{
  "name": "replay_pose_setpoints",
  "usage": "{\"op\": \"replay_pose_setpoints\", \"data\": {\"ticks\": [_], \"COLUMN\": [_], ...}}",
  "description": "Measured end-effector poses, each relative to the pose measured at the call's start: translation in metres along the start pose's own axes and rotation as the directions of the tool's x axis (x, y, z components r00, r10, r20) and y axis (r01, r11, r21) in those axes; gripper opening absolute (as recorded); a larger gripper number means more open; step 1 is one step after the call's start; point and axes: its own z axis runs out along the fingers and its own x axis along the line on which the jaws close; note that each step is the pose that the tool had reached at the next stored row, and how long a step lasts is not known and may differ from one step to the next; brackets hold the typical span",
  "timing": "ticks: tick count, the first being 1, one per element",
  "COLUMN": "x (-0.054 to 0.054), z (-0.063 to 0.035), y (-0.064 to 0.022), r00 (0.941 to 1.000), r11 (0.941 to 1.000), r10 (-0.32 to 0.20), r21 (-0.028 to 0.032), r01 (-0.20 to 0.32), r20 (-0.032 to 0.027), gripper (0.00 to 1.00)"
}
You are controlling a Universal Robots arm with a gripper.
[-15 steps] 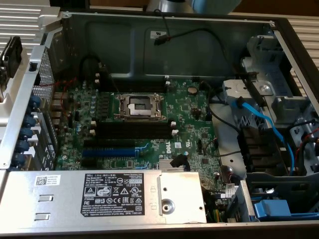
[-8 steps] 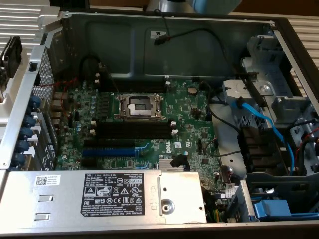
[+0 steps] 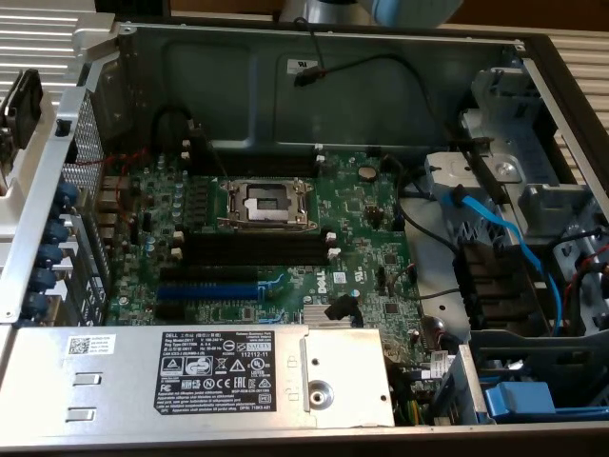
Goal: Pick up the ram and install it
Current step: 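Pick up the ram and move it above insertion slot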
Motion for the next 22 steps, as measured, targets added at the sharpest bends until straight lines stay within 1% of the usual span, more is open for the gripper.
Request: {"op": "replay_pose_setpoints", "data": {"ticks": [2,4,5,8,12,22], "x": [0.003,0.002,0.001,-0.004,-0.009,-0.009], "z": [0.0037,0.0073,0.0094,0.0145,0.0208,0.0387], "y": [-0.0027,-0.0079,-0.0089,-0.0089,-0.0086,-0.0073], "r00": [1.0000,1.0000,1.0000,0.9999,0.9998,0.9994], "r11": [1.0000,1.0000,1.0000,0.9999,0.9998,0.9994], "r10": [-0.002,-0.005,-0.006,-0.011,-0.019,-0.034], "r21": [0.0000,-0.0001,0.0001,0.0000,0.0001,-0.0003], "r01": [0.002,0.005,0.006,0.011,0.019,0.034], "r20": [0.0001,-0.0003,-0.0003,0.0004,0.0032,0.0051], "gripper": [0.10,0.10,0.10,0.10,0.10,0.10]}}
